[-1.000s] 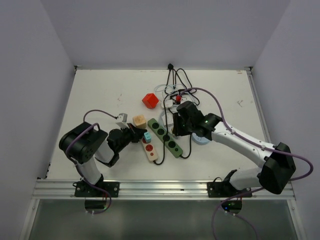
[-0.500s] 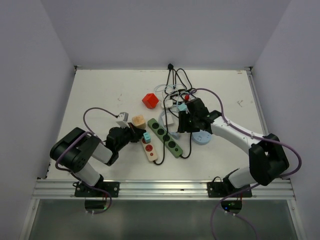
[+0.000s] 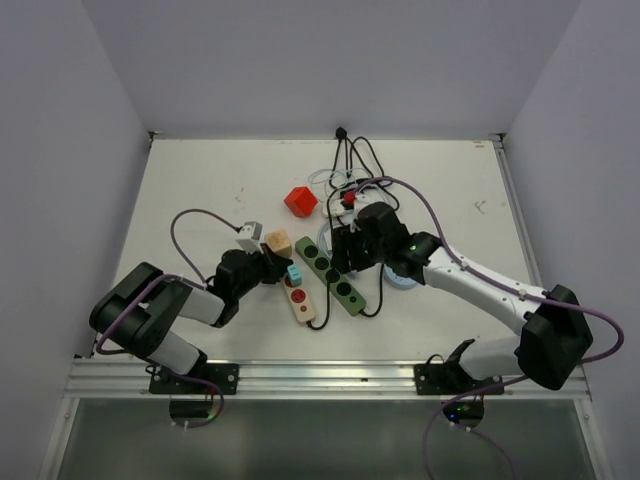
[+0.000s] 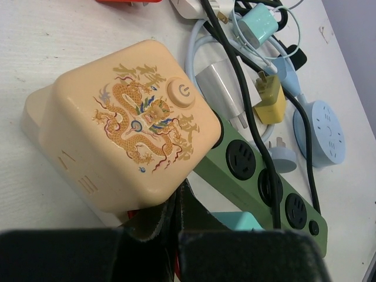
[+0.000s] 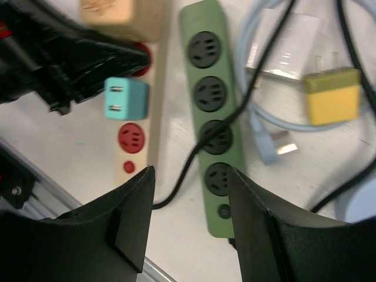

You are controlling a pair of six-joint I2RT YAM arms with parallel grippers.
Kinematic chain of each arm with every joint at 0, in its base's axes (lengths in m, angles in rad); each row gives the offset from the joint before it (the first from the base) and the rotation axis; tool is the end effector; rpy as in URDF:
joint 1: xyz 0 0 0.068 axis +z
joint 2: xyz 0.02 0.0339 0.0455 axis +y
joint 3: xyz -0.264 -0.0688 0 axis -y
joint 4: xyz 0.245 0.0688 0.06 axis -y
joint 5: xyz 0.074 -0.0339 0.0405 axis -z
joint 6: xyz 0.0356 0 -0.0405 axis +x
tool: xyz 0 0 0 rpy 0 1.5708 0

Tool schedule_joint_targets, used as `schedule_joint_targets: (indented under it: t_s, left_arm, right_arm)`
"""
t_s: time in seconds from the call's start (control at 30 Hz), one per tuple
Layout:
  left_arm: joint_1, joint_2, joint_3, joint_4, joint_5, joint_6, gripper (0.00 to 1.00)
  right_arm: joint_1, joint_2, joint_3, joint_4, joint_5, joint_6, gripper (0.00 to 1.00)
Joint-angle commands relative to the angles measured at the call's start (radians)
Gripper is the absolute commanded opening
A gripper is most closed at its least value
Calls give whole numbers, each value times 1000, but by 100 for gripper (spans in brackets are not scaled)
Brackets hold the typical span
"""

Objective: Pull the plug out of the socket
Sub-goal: Place the plug at the center of the board, then remove the plug from the socket.

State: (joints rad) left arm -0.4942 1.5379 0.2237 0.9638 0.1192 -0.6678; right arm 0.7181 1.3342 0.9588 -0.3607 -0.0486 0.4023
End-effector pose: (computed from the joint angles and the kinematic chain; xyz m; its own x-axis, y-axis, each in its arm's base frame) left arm 0.2042 -0.1148 0.1181 -0.5898 -0.3806 -0.7122 0.2599 0.7456 -0.6137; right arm 0.2167 0.1916 0.2626 -0.7332 -0.1213 -0.6692 -0.4317 0.8433 0.3202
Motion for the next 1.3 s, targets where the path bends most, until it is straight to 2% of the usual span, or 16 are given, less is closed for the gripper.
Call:
schedule_joint_targets:
  t_s: [0.0,0.27,0.37,0.93,1.13,1.27]
  left_arm:
    - [-6,-2,2,-232,-33,66,2]
    - [-6,-41,26,-281,-23,89,4]
    - [-6,-58,35,-301,-23,99,4]
    - [-4,-74,83,-419,0,158,4]
    - [-4,-97,82,-433,-6,194,4]
    - [-4,-91,57,-401,-6,189,4]
  right_arm:
    - [95,39,58,69,45,-13,56]
    - [245,227,173,81,178,-6,56]
    - [264,272,185,140,170,-14,56]
    - [325,468,300,152,220,-10,56]
    - [334,525,330,138,280,-2,49]
    - [334,539,337,131,294,1,33]
